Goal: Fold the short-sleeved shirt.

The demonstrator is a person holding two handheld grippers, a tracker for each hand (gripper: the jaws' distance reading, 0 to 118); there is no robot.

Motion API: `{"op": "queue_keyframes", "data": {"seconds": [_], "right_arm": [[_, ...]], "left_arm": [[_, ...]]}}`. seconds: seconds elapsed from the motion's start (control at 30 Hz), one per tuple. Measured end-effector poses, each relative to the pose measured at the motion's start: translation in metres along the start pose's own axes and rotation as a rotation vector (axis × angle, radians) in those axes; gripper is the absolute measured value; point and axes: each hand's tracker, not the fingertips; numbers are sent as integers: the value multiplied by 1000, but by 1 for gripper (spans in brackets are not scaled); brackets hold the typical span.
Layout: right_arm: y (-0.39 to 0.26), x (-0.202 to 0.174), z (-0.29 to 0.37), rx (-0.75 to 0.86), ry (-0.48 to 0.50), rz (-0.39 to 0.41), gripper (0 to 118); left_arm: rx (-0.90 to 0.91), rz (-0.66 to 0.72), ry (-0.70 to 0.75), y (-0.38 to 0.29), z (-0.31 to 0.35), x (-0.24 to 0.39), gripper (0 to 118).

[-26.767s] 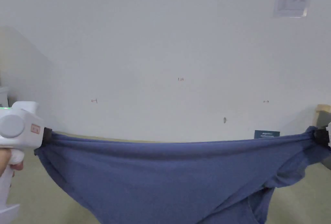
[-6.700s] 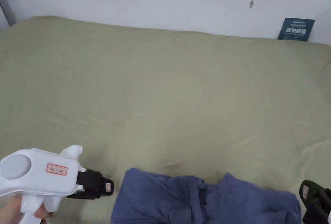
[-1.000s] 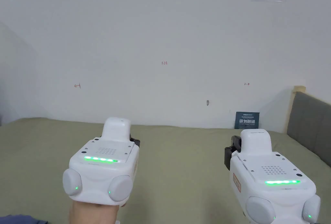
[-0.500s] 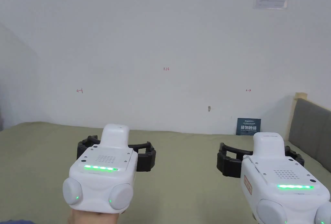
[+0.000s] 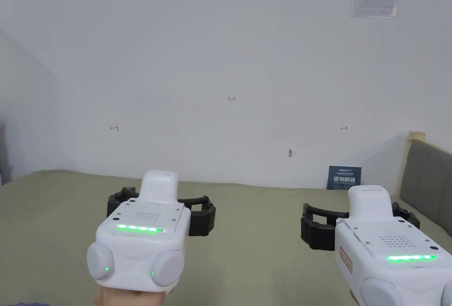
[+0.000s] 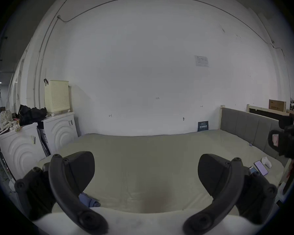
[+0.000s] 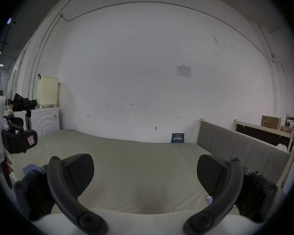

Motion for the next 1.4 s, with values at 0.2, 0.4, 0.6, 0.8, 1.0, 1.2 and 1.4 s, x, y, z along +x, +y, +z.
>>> {"op": "queue_keyframes", "data": {"seconds": [0.2,0.4,0.6,0.8,1.0,1.2,1.4], "right_arm": [[1,-3,0,-28,33,-30,118],[6,-17,-4,-83,-101,39,118],[12,-14,2,-50,-7,-51,118],[23,-8,12,-46,26,-96,118],[23,-12,8,-53,-60,-10,118],[24,-13,9,-54,-33,-11,118],[23,-13,11,-71,-4,-29,118]], "left_arm": [[-13,-5,3,-1,-2,0,118],[-16,11,-11,-1,0,-3,118],[-19,14,-23,4,4,-1,118],[-34,39,-33,9,7,-7,118],[-26,47,-30,12,6,-11,118],[-33,31,-35,11,10,-9,118],[-27,37,-30,10,13,-9,118]]}}
